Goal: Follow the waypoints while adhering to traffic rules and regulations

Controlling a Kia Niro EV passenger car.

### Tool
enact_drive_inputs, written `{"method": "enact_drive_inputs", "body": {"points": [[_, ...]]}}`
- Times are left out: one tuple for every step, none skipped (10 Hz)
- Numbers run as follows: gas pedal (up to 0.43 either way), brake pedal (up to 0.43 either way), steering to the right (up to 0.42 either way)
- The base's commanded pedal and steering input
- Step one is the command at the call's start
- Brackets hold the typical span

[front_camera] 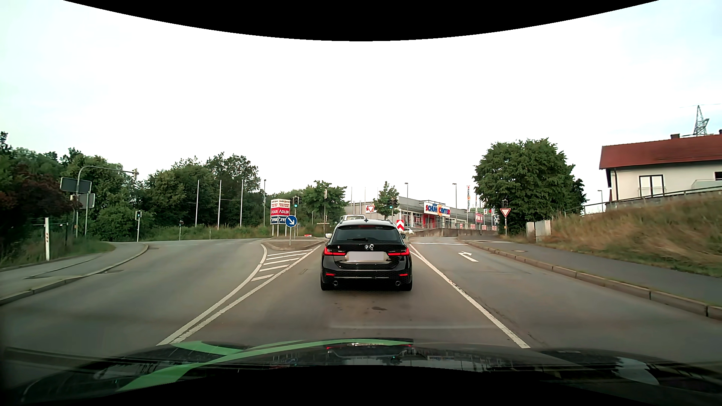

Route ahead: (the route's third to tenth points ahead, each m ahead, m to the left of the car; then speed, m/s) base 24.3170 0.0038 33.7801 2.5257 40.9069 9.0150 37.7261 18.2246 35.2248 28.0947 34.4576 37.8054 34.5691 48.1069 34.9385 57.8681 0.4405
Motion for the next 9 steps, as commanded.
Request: {"method": "enact_drive_inputs", "body": {"points": [[0.358, 0.0, -0.021], [0.358, 0.0, -0.021], [0.358, 0.0, -0.021], [0.358, 0.0, -0.021], [0.358, 0.0, -0.021], [0.358, 0.0, -0.021], [0.358, 0.0, -0.021], [0.358, 0.0, -0.019], [0.358, 0.0, -0.017]]}}
